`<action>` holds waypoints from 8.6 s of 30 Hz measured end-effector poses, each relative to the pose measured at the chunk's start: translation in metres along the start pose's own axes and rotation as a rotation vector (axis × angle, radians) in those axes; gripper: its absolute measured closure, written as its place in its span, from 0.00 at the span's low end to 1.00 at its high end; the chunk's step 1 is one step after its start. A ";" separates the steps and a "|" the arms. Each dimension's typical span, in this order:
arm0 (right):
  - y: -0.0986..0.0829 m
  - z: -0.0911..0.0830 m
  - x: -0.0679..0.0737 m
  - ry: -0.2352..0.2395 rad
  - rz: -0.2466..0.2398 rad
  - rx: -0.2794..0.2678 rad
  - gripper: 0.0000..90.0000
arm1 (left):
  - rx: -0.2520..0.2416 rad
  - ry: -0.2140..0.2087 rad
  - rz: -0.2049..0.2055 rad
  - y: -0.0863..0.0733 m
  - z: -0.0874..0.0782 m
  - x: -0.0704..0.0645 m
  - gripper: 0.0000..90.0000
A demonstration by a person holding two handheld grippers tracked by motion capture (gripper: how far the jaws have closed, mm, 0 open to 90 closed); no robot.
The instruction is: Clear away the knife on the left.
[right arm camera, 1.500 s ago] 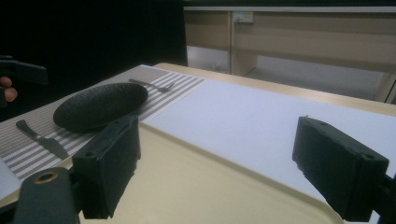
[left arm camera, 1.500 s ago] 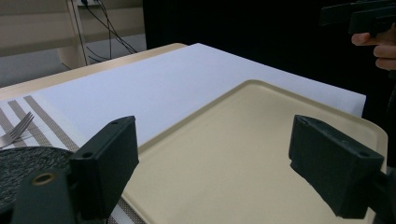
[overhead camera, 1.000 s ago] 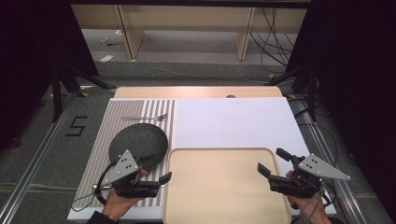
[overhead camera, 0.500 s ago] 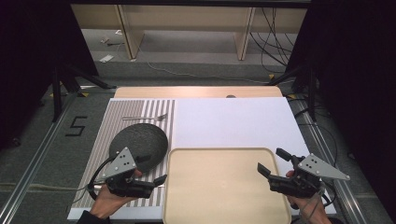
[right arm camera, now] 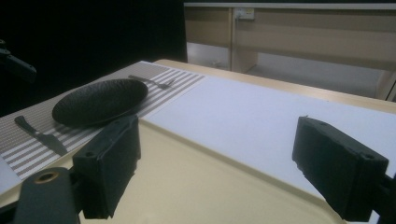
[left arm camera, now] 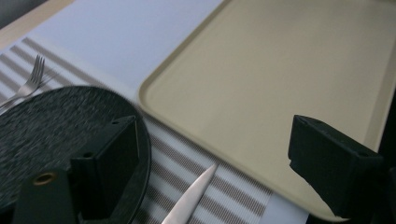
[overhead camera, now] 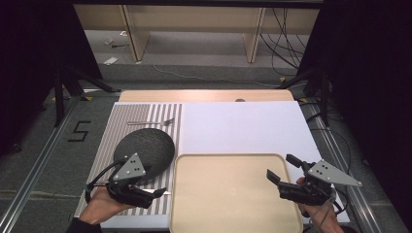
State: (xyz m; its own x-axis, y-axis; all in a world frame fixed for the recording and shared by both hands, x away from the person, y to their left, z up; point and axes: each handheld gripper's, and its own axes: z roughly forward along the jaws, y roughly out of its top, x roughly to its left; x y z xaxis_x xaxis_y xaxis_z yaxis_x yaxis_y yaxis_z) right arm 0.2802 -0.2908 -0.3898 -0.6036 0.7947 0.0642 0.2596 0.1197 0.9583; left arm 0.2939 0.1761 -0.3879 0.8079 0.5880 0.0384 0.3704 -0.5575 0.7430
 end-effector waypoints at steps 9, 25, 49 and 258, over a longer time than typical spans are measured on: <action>0.000 0.000 0.000 0.002 -0.001 -0.002 0.18 | 0.159 0.011 0.005 -0.006 -0.006 0.014 0.18; 0.000 0.000 0.000 0.000 0.003 0.002 0.18 | 0.477 0.026 -0.007 -0.034 0.002 0.042 0.22; -0.001 0.002 -0.001 -0.003 0.005 0.011 0.18 | 0.692 -0.016 -0.015 -0.060 0.039 0.066 0.43; 0.000 0.002 0.000 0.002 -0.010 0.020 0.20 | 0.371 -0.251 -0.164 0.066 0.155 -0.048 0.27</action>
State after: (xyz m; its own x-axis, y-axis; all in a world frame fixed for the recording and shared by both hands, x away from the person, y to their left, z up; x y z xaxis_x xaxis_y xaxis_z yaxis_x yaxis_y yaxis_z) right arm 0.2817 -0.2897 -0.3908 -0.6074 0.7925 0.0551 0.2683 0.1394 0.9532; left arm 0.3502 0.0199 -0.4437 0.7939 0.5514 -0.2563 0.6042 -0.6676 0.4350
